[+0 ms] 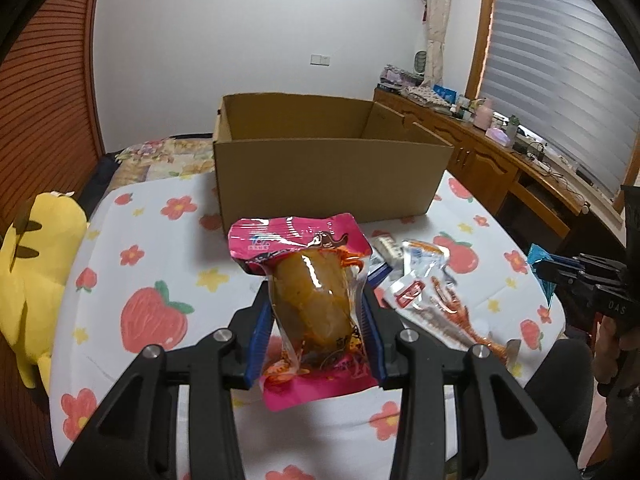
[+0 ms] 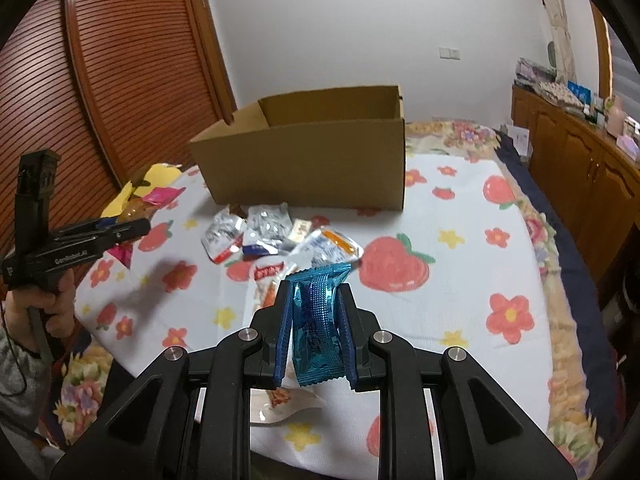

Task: Organize snacks
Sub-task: 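Lift the blue packet and pink egg packet toward the box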

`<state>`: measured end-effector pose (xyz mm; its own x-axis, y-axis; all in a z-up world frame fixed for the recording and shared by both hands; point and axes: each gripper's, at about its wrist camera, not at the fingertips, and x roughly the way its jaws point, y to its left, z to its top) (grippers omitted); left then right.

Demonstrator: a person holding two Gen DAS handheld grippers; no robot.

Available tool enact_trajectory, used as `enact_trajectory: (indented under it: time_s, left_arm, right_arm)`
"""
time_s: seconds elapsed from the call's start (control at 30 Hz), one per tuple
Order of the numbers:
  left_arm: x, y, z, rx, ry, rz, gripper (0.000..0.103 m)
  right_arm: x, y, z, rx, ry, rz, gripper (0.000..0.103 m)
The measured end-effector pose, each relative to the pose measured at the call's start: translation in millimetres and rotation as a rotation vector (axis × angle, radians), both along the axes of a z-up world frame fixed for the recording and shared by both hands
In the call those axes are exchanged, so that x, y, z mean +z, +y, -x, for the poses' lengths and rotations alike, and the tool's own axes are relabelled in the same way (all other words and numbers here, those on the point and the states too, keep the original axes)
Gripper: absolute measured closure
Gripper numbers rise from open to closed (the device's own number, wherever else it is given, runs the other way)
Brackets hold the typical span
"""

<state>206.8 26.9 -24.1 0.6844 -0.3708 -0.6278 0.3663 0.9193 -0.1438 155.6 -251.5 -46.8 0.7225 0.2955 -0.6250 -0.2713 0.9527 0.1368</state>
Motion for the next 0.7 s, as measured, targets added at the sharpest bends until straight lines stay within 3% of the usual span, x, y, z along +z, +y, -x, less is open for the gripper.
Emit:
enact_trajectory:
  time_s: [0.7]
  left_arm:
    - [21.4,-25.3,-24.4,-0.074,-0.052,0.028,0.064]
  right_arm:
    - [28.9,6.6,-25.5,0.02,-0.046,0.003,0.083]
